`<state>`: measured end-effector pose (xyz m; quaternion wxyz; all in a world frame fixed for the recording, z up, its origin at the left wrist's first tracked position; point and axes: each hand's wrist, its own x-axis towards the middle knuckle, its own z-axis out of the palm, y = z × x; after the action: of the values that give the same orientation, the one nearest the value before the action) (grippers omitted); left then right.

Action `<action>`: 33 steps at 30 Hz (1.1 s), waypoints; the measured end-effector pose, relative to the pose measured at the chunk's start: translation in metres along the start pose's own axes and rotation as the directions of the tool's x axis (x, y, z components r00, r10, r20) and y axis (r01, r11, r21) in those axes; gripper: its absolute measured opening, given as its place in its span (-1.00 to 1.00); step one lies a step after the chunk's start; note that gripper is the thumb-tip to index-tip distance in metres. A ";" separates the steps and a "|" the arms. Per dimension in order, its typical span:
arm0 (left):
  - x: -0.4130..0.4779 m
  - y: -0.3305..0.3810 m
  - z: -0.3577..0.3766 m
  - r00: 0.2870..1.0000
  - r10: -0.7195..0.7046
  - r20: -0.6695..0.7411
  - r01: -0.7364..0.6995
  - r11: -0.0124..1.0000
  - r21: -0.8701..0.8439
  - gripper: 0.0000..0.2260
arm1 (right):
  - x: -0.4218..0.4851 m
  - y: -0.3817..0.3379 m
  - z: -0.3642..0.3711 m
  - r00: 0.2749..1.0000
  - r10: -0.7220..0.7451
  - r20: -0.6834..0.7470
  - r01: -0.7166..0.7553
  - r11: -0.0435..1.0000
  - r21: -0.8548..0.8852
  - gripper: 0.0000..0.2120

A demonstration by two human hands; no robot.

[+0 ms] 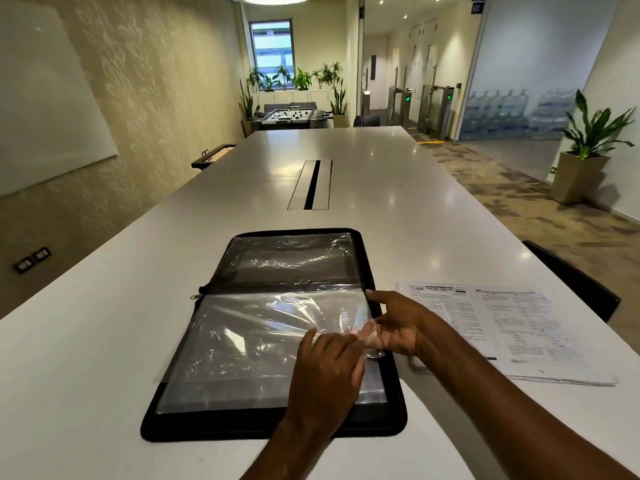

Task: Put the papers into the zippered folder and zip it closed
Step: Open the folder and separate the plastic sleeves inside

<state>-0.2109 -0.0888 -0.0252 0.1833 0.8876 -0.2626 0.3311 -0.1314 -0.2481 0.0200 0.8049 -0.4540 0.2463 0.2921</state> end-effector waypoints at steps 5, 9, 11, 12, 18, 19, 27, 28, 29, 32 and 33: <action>-0.007 0.001 0.006 0.999 0.041 0.035 -0.042 0.999 0.024 -0.83 | 0.018 -0.019 0.002 0.992 0.078 0.103 -0.082 0.996 0.040 -0.31; -0.012 0.002 0.010 0.994 0.074 0.077 -0.075 0.997 0.005 -0.82 | 0.034 -0.034 0.008 0.998 -0.034 0.047 0.027 0.989 0.143 -0.16; -0.011 0.003 0.010 0.993 0.067 0.097 -0.067 0.998 -0.007 -0.78 | 0.037 -0.036 0.009 0.997 -0.055 0.050 0.047 0.987 0.155 -0.15; -0.010 0.003 0.009 0.992 0.042 0.115 -0.041 0.999 -0.009 -0.74 | 0.037 -0.035 0.008 0.997 -0.048 0.067 0.038 0.989 0.143 -0.16; -0.012 0.001 0.007 0.953 -0.161 0.257 0.139 0.985 0.100 -0.39 | 0.017 0.005 -0.008 0.912 0.232 0.338 -0.185 0.969 -0.166 -0.09; -0.013 0.001 0.007 0.948 -0.168 0.270 0.143 0.984 0.110 -0.38 | 0.013 0.013 -0.011 0.886 0.266 0.380 -0.209 0.960 -0.186 -0.10; -0.017 0.001 0.016 0.958 -0.125 0.260 0.121 0.992 0.029 -0.49 | 0.017 -0.008 -0.002 0.962 0.159 0.223 -0.136 0.984 -0.113 -0.10; -0.017 0.001 0.016 0.960 -0.116 0.256 0.116 0.993 0.017 -0.50 | 0.022 -0.015 0.000 0.976 0.123 0.181 -0.108 0.990 -0.089 -0.08; -0.019 0.001 0.016 0.960 -0.104 0.259 0.105 0.994 0.010 -0.52 | 0.027 -0.021 0.002 0.985 0.089 0.147 -0.081 0.995 -0.060 -0.06; -0.022 0.002 0.014 0.956 -0.076 0.283 0.072 0.997 0.024 -0.49 | 0.041 -0.038 0.002 0.998 0.003 0.060 -0.003 1.000 0.010 0.01; -0.023 0.002 0.013 0.956 -0.071 0.285 0.068 0.997 0.020 -0.49 | 0.044 -0.042 0.001 0.999 -0.015 0.042 0.015 1.000 0.015 0.02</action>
<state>-0.2207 -0.0890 -0.0496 0.1507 0.9357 -0.2531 0.1942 -0.0711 -0.2538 0.0165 0.8155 -0.4436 0.2280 0.2937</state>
